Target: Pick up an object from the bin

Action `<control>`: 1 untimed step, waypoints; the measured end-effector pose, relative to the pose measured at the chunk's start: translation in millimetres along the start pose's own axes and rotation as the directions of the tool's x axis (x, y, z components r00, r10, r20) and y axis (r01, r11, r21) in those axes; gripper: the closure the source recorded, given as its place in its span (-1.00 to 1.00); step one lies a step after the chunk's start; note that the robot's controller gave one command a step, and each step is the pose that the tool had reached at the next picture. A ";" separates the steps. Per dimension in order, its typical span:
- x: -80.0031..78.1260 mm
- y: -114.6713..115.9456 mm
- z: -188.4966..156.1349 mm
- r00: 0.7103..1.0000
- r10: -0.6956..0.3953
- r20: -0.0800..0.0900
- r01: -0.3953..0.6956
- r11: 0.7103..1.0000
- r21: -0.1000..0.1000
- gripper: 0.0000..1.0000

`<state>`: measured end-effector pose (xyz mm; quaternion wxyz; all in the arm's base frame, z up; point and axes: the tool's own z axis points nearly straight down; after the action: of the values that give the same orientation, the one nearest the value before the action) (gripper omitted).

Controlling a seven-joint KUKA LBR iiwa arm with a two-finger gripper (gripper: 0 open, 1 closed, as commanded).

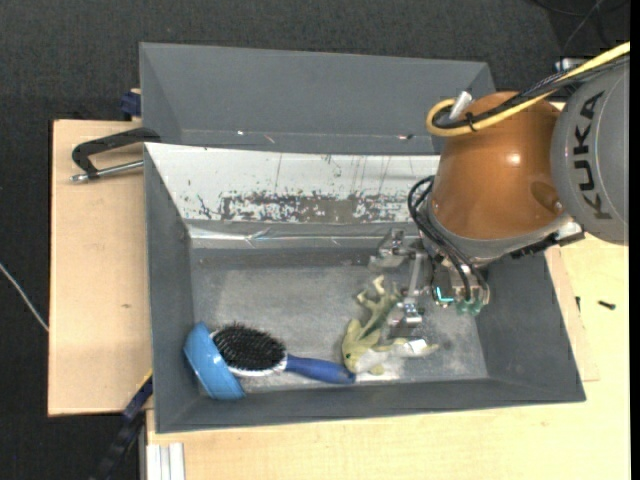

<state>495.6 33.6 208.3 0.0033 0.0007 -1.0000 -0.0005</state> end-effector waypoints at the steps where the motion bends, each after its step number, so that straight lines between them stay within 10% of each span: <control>1: -11.4 -21.4 116.8 0.995 -0.098 -0.001 0.098 0.995 0.001 -1.00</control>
Offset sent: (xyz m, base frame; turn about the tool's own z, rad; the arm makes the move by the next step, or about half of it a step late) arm 0.0118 -0.0211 -0.1139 -0.0984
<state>506.3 12.3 91.4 0.0039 0.0495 -0.9988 -0.0001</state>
